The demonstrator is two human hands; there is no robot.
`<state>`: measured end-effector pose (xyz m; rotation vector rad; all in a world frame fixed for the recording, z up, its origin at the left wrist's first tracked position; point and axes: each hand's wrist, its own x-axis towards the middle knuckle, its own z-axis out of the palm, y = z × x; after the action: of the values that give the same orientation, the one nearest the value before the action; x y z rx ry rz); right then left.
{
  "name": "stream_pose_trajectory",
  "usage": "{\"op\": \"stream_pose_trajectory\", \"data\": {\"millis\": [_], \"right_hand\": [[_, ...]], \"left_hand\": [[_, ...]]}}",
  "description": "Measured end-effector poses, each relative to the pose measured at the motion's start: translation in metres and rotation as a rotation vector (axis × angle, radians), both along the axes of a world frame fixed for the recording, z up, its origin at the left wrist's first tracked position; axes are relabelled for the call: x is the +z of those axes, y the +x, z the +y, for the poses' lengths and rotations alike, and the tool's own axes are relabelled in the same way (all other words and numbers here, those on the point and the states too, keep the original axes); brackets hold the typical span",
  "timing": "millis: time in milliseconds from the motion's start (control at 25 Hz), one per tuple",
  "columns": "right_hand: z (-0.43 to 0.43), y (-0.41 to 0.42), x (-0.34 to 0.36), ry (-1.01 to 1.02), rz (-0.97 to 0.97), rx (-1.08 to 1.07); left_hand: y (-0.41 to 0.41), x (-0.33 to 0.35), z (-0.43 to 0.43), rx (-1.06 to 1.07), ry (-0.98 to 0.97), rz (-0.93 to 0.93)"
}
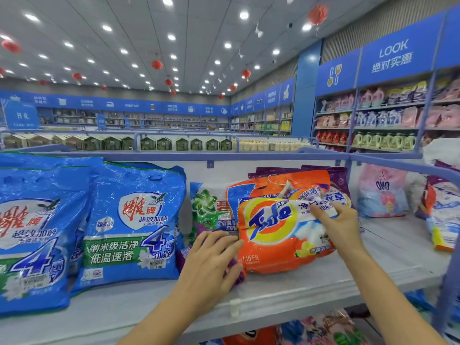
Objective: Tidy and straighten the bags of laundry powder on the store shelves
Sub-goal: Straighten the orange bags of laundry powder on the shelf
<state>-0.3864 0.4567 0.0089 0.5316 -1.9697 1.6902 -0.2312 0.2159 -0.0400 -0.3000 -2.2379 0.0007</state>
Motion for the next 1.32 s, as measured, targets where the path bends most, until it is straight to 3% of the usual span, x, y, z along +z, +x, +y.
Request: {"op": "stream_pose_trajectory", "data": {"millis": [120, 200, 320, 440, 560, 640, 720, 800, 840, 920, 1040, 1200, 1320], "right_hand": [[0.001, 0.023, 0.032, -0.077, 0.138, -0.021], [-0.003, 0.041, 0.057, -0.141, 0.198, -0.031], [-0.023, 0.067, 0.088, -0.228, 0.321, 0.004], [-0.058, 0.093, 0.1, -0.253, 0.405, 0.087], [-0.098, 0.112, 0.094, -0.219, 0.424, 0.248], [-0.12, 0.114, 0.087, -0.133, 0.272, 0.459], [-0.138, 0.102, 0.083, -0.062, -0.102, 0.705], [-0.157, 0.091, 0.081, -0.165, -0.55, 0.86], [-0.17, 0.086, 0.079, -0.203, -0.675, 0.884], [-0.2, 0.083, 0.079, -0.2, -0.678, 0.846], [-0.242, 0.089, 0.081, -0.35, -0.493, 0.715], [-0.27, 0.102, 0.092, -0.302, -0.234, 0.536], [-0.278, 0.111, 0.086, -0.314, -0.275, 0.524]], "left_hand": [[0.007, 0.027, 0.011, -0.289, 0.598, -0.109], [0.004, 0.047, 0.007, -0.349, 0.95, -0.095], [-0.006, 0.08, -0.013, -0.317, 1.313, -0.221], [0.001, 0.108, -0.031, -0.52, 1.648, -0.39], [0.022, 0.116, -0.062, -0.481, 1.693, -0.281], [0.036, 0.105, -0.089, -0.365, 1.688, -0.172], [0.051, 0.089, -0.117, -0.316, 1.699, -0.069], [0.066, 0.077, -0.14, -0.26, 1.69, -0.01], [0.073, 0.073, -0.149, -0.23, 1.67, 0.007], [0.086, 0.066, -0.166, -0.199, 1.609, 0.016], [0.105, 0.059, -0.187, -0.179, 1.505, -0.067], [0.124, 0.045, -0.216, -0.093, 1.411, -0.091], [0.13, 0.04, -0.232, -0.049, 1.331, -0.109]]}}
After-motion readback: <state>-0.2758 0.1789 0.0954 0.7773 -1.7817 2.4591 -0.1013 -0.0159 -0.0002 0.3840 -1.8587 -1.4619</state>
